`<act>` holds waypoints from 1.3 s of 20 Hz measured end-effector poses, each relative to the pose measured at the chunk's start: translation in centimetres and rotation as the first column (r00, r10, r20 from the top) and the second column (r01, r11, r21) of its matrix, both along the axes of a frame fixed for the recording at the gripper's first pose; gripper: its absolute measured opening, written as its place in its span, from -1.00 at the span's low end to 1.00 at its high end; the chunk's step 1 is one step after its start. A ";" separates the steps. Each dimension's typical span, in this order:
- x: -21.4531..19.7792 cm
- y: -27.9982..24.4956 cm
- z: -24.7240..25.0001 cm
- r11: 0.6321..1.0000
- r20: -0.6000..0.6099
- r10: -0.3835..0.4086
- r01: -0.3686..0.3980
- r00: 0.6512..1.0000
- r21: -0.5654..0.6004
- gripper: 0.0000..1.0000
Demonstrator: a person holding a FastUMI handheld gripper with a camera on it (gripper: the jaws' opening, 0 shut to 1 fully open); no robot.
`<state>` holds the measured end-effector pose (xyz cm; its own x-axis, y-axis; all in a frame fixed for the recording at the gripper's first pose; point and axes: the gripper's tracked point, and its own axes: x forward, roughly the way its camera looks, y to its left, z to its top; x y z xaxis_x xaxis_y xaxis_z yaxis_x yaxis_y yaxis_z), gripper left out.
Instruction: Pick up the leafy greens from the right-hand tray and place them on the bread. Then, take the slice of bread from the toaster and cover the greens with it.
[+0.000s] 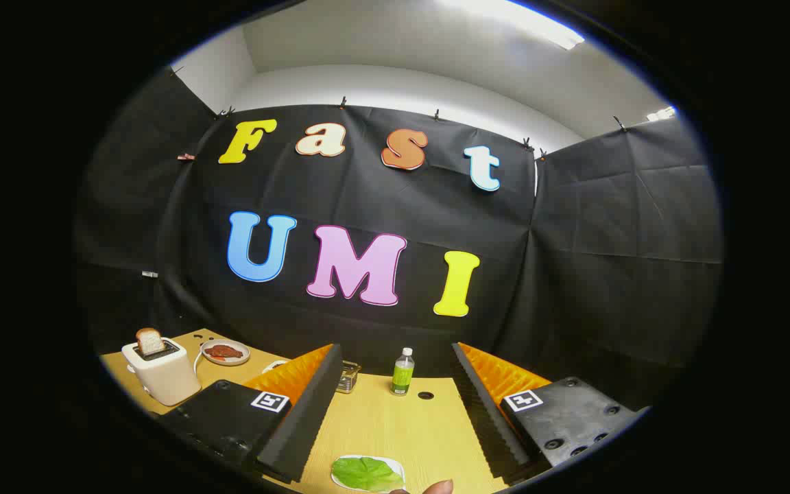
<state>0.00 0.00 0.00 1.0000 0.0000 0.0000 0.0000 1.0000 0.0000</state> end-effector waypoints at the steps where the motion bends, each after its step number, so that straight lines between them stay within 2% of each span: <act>1: 0.0 0.1 0.0 1.000 -0.001 0.000 0.000 1.000 0.003 0.95; 20: 1.1 0.3 -0.9 1.000 -0.019 0.012 -0.012 1.000 0.003 0.94; 23: 1.4 1.0 -2.4 0.999 -0.065 0.045 -0.045 0.997 -0.002 0.95; 26: 1.9 2.0 -5.9 0.993 -0.187 0.111 -0.116 0.976 -0.018 0.95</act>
